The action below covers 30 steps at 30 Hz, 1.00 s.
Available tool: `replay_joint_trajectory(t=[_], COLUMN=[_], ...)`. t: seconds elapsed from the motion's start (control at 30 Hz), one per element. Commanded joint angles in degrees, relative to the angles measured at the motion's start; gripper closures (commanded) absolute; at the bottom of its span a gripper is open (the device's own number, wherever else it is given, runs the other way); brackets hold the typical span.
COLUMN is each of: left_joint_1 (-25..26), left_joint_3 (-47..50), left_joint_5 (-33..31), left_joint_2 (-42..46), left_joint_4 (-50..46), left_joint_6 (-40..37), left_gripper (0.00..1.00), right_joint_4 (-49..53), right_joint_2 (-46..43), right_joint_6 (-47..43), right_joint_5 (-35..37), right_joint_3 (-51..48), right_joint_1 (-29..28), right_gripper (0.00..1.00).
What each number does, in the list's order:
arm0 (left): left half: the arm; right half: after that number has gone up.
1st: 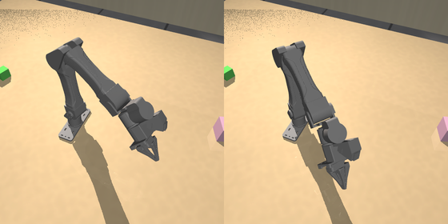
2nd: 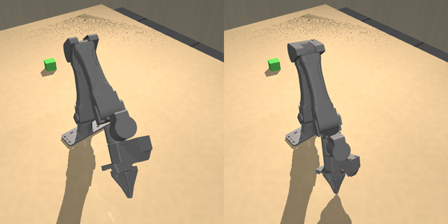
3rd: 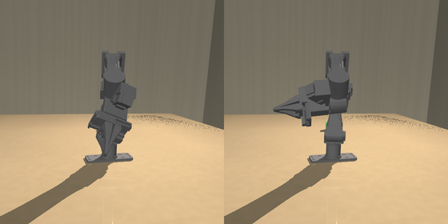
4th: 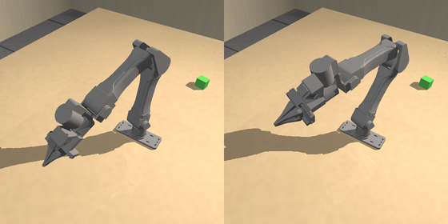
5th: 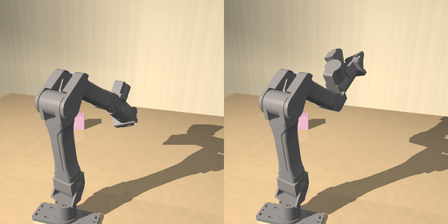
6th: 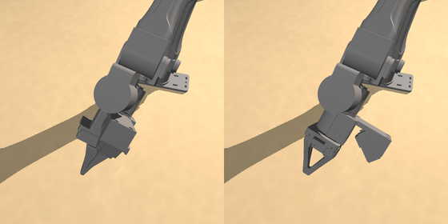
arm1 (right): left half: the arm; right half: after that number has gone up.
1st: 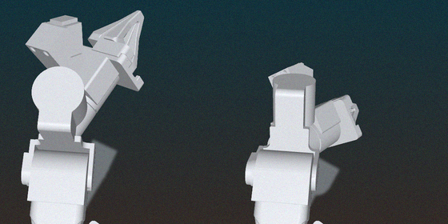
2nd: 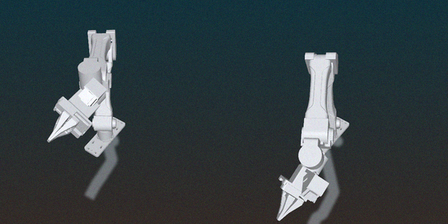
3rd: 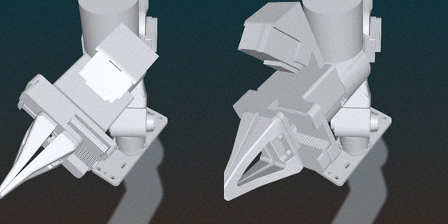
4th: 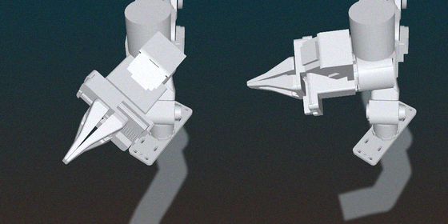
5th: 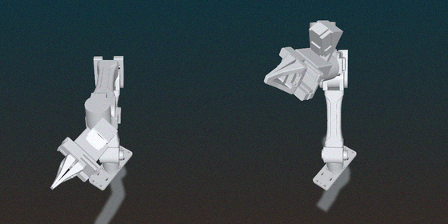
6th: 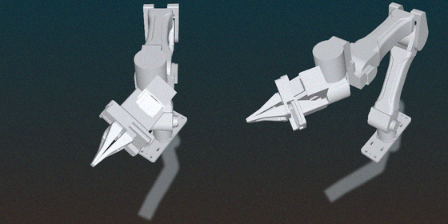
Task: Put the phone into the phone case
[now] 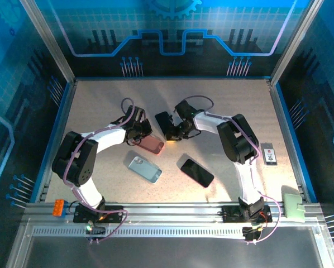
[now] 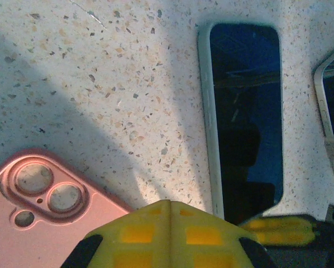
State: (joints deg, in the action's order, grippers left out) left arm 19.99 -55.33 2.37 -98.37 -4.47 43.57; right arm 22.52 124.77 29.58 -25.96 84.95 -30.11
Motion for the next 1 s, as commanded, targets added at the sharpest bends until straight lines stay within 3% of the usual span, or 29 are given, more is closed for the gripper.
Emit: replay_joint_trajectory(t=[0.0,0.97], left_joint_1=[0.0,-2.1], left_joint_3=[-0.7,1.2], left_joint_5=[-0.5,-2.9], left_joint_2=[0.6,6.9], left_joint_4=[-1.7,-6.6], left_joint_6=[-0.5,-0.8], left_gripper=[1.00,1.00], right_joint_4=[-0.2,3.2], right_joint_2=[4.2,21.4], right_joint_6=[-0.7,0.4], right_joint_5=[0.1,-4.4], right_joint_3=[5.9,34.5], right_joint_1=[1.2,-1.2], right_gripper=[1.00,1.00])
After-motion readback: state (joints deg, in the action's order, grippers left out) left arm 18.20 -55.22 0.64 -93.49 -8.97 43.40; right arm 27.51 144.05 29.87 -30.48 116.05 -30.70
